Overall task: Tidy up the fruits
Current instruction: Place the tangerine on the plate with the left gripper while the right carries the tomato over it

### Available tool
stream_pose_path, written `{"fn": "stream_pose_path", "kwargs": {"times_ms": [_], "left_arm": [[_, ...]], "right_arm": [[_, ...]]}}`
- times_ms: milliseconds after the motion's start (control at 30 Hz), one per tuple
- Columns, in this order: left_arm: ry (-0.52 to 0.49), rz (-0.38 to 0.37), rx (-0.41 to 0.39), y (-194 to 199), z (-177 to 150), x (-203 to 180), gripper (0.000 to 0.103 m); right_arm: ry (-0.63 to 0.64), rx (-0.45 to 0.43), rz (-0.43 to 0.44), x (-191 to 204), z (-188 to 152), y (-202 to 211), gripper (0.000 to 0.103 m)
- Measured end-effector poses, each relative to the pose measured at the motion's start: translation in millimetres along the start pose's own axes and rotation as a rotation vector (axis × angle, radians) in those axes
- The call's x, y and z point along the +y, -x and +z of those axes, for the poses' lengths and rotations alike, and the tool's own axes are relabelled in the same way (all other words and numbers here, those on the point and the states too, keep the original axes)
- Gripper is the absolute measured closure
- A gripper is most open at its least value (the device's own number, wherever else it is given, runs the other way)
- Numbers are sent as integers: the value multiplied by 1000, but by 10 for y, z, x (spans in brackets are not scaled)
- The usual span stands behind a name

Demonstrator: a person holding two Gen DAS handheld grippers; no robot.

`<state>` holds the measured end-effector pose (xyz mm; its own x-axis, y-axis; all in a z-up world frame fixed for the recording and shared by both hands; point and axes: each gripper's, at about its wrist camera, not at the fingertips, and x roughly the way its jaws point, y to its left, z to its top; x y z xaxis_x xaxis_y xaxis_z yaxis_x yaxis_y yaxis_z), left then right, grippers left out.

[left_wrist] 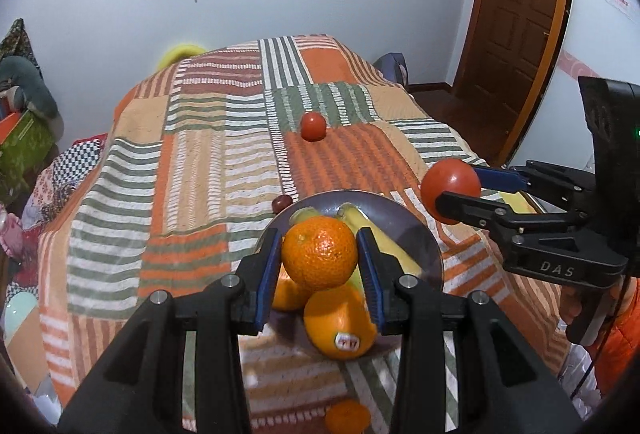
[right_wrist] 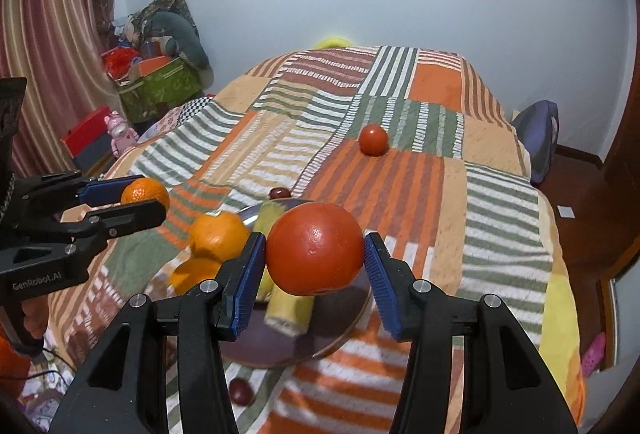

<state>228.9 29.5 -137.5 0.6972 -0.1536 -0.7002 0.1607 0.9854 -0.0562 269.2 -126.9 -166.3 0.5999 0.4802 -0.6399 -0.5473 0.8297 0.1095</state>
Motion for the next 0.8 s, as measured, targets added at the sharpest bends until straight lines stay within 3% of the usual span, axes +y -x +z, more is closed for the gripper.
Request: {"fn": "stream_pose_path", "kwargs": {"times_ms": [467, 800], "left_arm": [[-23, -27, 98, -615, 28, 14, 65], [-15, -48, 140, -823, -7, 23, 65]], "right_arm": [[-21, 73, 0, -180, 22, -527, 56], [-17, 127, 4, -242, -25, -760, 56]]}}
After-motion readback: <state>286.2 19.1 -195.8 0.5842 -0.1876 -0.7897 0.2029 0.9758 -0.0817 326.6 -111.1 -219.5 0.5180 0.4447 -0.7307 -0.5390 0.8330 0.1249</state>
